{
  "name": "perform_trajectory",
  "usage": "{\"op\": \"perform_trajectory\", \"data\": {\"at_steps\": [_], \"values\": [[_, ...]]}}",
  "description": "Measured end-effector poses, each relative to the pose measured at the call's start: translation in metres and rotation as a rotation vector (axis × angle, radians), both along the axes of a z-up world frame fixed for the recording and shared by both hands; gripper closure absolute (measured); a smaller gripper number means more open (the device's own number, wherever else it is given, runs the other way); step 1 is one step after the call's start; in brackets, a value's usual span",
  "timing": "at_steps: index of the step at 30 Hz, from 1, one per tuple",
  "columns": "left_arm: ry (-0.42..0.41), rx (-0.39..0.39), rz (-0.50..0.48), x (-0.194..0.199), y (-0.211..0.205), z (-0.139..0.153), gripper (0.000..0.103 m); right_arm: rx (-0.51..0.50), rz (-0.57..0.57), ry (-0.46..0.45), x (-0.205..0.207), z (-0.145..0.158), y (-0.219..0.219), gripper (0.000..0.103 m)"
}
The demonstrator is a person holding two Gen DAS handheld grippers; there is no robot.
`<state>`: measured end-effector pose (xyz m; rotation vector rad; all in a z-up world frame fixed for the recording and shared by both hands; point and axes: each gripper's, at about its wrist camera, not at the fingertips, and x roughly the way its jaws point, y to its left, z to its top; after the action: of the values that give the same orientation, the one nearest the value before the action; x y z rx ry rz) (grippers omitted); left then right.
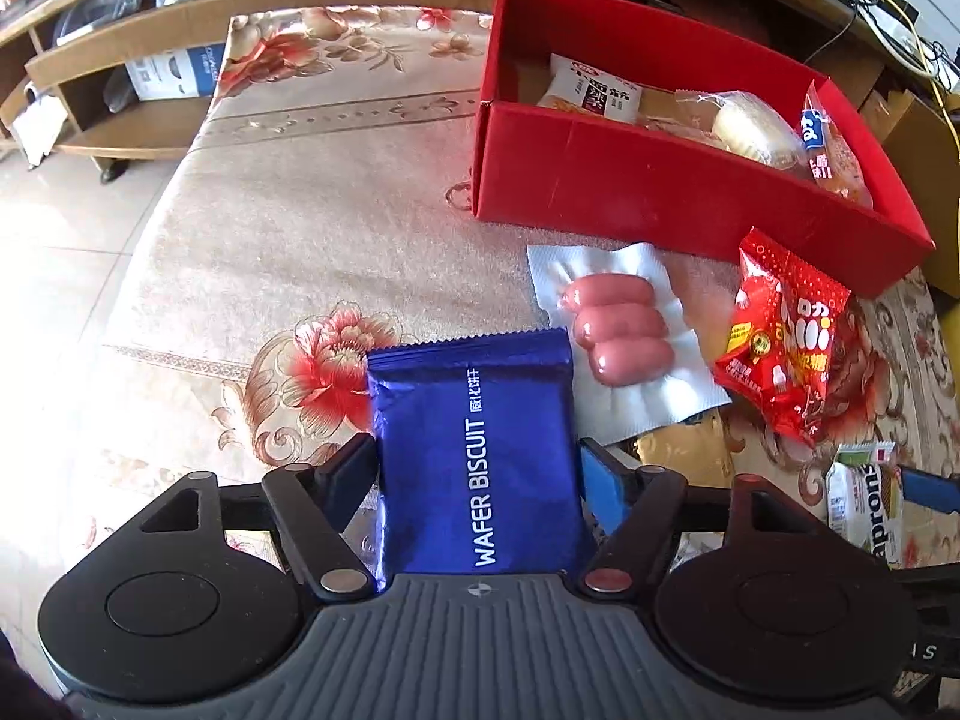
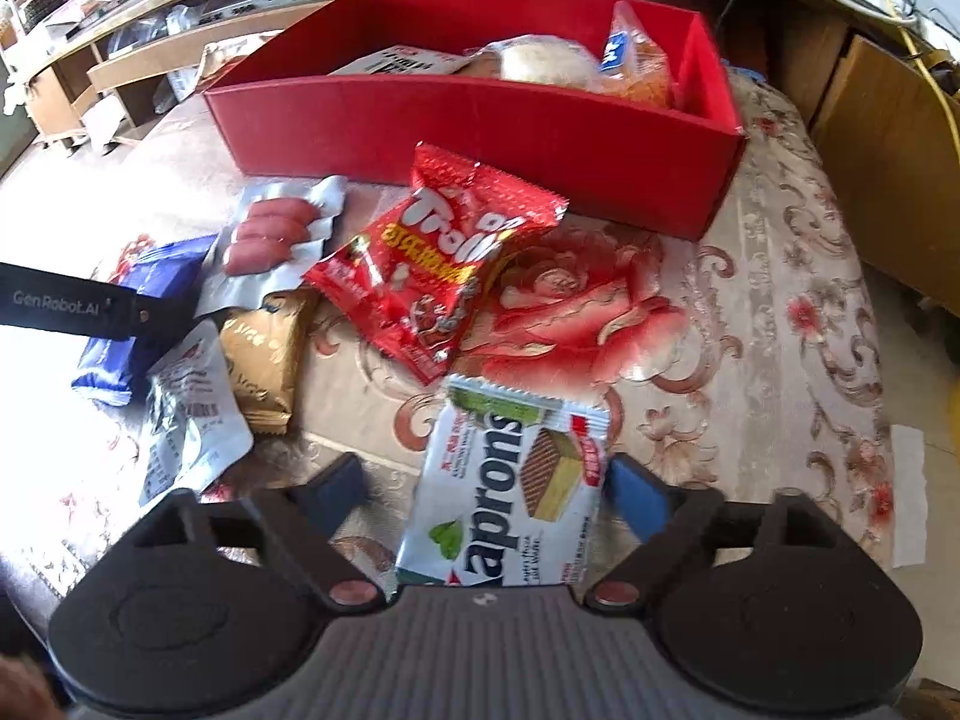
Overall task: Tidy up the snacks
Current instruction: 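Carry both wafer packs into the red box with both grippers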
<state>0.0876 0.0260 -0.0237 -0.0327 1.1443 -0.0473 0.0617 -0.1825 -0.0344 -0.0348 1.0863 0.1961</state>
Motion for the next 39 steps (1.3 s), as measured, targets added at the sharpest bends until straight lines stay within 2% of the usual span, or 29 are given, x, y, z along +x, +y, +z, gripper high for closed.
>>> {"op": "perform_trajectory", "data": {"at_steps": [1, 5, 8, 10, 12, 31, 39], "values": [[0.0, 0.0, 0.0, 0.0, 0.001, 0.0, 0.027, 0.014, 0.004, 0.007, 0.001, -0.001, -0.001, 0.003], [-0.001, 0.001, -0.005, -0.001, 0.001, 0.0, 0.028, 0.034, -0.017, 0.01, 0.002, 0.0, -0.005, 0.003], [-0.004, 0.013, -0.018, -0.002, 0.0, 0.0, 0.028, -0.025, -0.028, -0.005, -0.001, 0.004, -0.002, 0.021], [-0.004, 0.023, -0.031, -0.003, -0.002, -0.001, 0.028, -0.043, -0.038, -0.021, -0.005, 0.007, -0.002, 0.04], [-0.004, 0.035, -0.041, -0.005, -0.003, -0.001, 0.03, -0.035, -0.052, -0.023, -0.007, 0.01, -0.006, 0.047], [-0.044, -0.015, -0.083, -0.019, -0.012, 0.016, 0.035, 0.003, -0.075, -0.093, -0.021, 0.035, -0.005, 0.048], [-0.106, -0.051, -0.116, -0.026, -0.025, 0.041, 0.035, -0.034, -0.105, -0.146, -0.025, 0.065, -0.005, 0.048]]}}
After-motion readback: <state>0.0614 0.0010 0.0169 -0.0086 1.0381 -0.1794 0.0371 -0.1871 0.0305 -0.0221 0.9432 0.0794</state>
